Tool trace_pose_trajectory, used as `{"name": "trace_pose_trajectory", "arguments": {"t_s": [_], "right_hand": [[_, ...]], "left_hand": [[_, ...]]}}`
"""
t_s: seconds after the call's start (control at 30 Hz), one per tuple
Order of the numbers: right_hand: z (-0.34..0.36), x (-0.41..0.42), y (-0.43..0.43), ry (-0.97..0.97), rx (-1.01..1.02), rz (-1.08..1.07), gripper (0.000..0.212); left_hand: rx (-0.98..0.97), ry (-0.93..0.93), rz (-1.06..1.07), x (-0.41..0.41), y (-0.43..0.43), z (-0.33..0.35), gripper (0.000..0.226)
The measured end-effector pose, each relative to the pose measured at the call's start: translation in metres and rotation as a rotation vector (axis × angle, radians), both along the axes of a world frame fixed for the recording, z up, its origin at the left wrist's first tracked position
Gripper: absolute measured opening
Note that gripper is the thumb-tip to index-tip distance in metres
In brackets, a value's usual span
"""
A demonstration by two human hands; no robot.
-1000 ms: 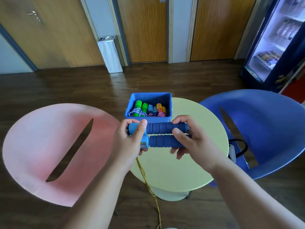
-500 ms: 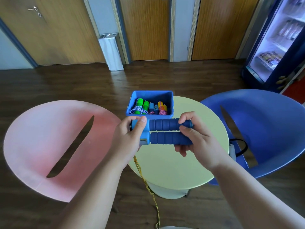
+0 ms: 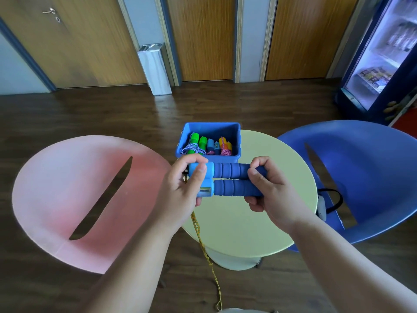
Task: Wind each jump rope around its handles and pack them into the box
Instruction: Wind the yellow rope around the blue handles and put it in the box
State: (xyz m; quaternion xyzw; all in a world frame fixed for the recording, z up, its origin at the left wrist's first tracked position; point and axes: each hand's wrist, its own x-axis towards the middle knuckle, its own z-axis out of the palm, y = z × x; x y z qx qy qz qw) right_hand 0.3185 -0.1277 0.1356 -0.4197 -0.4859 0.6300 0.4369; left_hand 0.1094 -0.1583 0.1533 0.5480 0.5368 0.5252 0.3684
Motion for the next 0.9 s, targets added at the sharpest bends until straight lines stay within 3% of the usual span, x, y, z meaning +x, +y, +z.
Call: {"name": "trace_pose_trajectory", "arguments": {"t_s": [0.2,0.33,0.5,0.67,0.77,0.87,0.9], "right_hand": [[0.004,0.003,0.0,0.015,0.022,0.209,0.007],[0.006,-0.01,0.006,0.051,-0.031,0.122,0.014],[0.01,-0.016,0.018,0.132,-0.079,0.014,0.011],[0.019,-0.026,0.024,0.224,-0.094,-0.017,0.015],[0.02,-0.034,0.024,0.269,-0.068,-0.007,0.016],[0.016,-0.039,0.021,0.207,-0.005,0.006,0.027],[0.014,-0.04,0.02,0.151,0.024,-0.002,0.028]], "left_hand": [[-0.011,-0.034,0.018,-0.015,0.002,-0.002,0.01],[-0.024,-0.054,0.044,-0.018,0.006,-0.003,0.018],[-0.084,-0.486,0.136,-0.028,0.01,-0.016,0.018],[-0.085,-0.382,0.315,-0.01,-0.001,-0.043,0.017],[-0.111,-0.202,0.313,0.012,-0.005,-0.046,0.026],[-0.222,-0.111,0.275,0.025,-0.004,-0.045,0.02],[-0.249,-0.075,0.258,0.025,-0.003,-0.043,0.032]]}}
